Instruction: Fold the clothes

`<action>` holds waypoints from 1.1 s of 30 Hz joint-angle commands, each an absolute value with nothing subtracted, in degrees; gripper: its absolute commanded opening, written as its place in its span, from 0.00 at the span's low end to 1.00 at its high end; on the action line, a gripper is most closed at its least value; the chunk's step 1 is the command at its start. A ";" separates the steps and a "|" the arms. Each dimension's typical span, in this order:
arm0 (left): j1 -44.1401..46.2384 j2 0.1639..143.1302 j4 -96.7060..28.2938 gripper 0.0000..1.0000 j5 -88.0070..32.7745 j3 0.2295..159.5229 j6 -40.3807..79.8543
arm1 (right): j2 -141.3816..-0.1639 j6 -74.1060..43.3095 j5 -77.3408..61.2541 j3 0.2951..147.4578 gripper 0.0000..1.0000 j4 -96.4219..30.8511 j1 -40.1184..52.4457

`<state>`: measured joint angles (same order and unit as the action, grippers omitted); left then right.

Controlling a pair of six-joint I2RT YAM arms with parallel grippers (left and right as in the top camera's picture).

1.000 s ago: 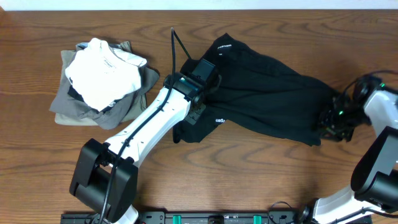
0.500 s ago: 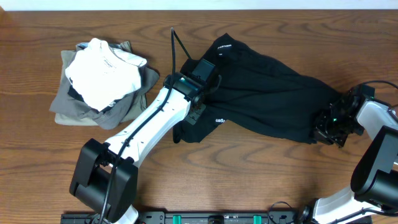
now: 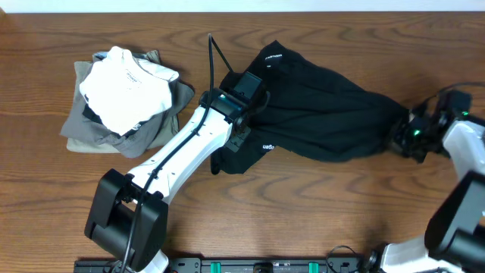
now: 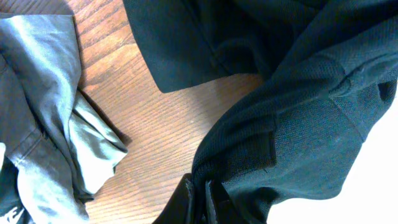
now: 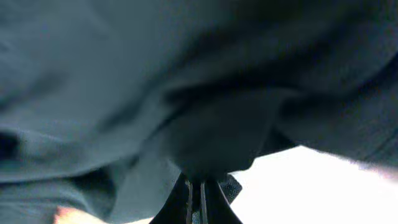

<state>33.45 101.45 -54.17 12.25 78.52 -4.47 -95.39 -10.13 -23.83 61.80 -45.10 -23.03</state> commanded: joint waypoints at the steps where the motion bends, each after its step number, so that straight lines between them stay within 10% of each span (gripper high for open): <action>1: 33.17 100.22 -54.11 0.06 13.32 79.44 -3.81 | -92.44 -13.10 -25.15 64.29 0.02 -42.83 -23.73; 33: 33.17 100.22 -49.82 0.06 13.37 79.42 -5.34 | -97.32 0.69 -39.03 63.64 0.01 -33.74 -20.40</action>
